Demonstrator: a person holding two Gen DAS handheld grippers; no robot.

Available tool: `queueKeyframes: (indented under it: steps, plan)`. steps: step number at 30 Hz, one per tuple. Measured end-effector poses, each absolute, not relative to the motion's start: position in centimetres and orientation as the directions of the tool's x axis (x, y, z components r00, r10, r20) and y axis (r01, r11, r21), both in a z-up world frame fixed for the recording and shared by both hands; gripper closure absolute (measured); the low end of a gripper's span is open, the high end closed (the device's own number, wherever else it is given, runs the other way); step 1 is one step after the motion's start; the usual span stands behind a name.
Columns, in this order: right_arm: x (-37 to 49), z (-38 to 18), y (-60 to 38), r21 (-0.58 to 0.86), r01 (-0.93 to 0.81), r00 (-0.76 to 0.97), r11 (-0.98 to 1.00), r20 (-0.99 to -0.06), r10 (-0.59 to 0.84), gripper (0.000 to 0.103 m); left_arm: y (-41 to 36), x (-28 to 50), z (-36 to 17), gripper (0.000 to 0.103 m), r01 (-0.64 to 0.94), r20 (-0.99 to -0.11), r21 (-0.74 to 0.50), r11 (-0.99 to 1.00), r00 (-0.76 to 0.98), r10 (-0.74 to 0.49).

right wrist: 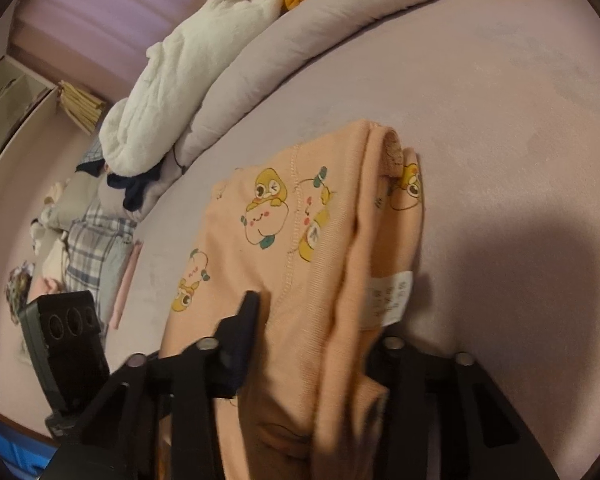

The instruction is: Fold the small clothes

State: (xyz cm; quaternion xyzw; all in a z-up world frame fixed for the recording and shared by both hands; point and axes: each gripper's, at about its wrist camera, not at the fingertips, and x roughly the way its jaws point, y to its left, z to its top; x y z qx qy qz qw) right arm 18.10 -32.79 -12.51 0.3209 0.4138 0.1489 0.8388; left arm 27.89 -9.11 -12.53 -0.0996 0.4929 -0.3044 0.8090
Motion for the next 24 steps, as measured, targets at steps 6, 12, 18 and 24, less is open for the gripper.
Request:
queueKeyframes:
  steps: [6, 12, 18, 24]
  plan:
    - [17.4, -11.4, -31.3, 0.599, 0.01, 0.646, 0.801, -0.615, 0.452, 0.077, -9.5, 27.2, -12.0, 0.065, 0.394, -0.75, -0.422, 0.817, 0.355, -0.558]
    - [15.2, -10.3, -30.3, 0.576, -0.018, 0.671, 0.817, -0.599, 0.438, 0.078, -8.8, 25.5, -11.6, 0.069, 0.398, -0.745, -0.422, 0.814, 0.359, -0.562]
    - [12.5, -10.2, -29.3, 0.602, -0.031, 0.667, 0.798, -0.582, 0.465, 0.078, -8.6, 23.7, -11.3, 0.069, 0.414, -0.75, -0.411, 0.812, 0.354, -0.56]
    - [9.4, -9.8, -27.7, 0.614, -0.055, 0.661, 0.787, -0.569, 0.49, 0.078, -8.4, 22.9, -11.2, 0.069, 0.407, -0.751, -0.416, 0.813, 0.351, -0.56]
